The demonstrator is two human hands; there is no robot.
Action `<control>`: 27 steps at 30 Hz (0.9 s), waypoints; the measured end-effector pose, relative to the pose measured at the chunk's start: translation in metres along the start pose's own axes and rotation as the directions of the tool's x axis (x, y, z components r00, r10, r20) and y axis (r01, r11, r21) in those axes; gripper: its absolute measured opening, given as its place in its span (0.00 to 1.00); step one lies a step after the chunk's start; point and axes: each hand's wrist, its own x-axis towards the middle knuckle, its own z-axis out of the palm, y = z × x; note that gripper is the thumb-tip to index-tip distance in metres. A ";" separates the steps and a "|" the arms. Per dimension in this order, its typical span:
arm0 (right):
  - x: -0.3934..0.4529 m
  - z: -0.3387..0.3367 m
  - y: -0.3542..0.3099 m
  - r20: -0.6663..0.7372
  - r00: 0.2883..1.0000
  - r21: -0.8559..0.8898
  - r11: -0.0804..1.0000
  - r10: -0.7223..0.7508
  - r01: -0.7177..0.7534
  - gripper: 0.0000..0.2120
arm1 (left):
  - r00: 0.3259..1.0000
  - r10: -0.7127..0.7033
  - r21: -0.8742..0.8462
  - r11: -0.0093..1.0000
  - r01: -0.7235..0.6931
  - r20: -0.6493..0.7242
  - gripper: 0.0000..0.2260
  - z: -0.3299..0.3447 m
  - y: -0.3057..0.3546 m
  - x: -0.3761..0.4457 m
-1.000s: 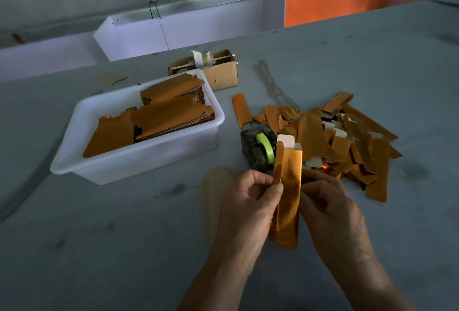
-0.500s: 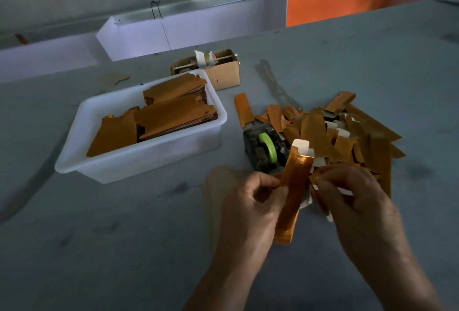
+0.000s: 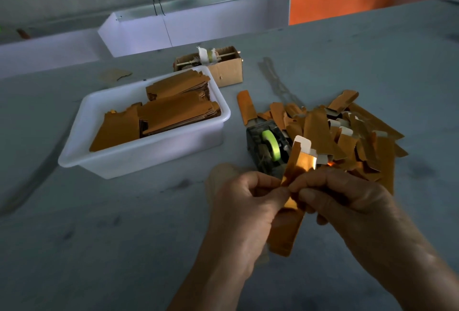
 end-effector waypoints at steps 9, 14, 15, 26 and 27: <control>0.003 -0.001 -0.002 -0.041 0.999 -0.111 0.994 0.010 -0.014 0.17 | 0.993 -0.012 -0.070 0.997 0.020 0.120 0.04 -0.005 0.003 -0.004; 0.002 0.001 -0.004 -0.076 0.996 -0.172 0.984 0.039 -0.052 0.13 | 0.974 -0.057 -0.117 0.990 0.084 0.220 0.03 -0.009 0.004 -0.004; 0.002 0.001 -0.005 -0.078 0.996 -0.191 0.980 0.043 -0.057 0.13 | 0.975 -0.052 -0.117 0.990 0.079 0.217 0.04 -0.008 0.003 -0.004; -0.001 0.012 -0.014 -0.193 0.980 -0.440 0.890 0.042 -0.124 0.15 | 0.977 0.179 0.125 0.978 -0.165 -0.113 0.08 0.010 -0.014 -0.011; -0.001 0.013 -0.016 -0.197 0.979 -0.458 0.879 0.047 -0.135 0.15 | 0.967 0.216 0.155 0.969 -0.194 -0.136 0.08 0.012 -0.016 -0.013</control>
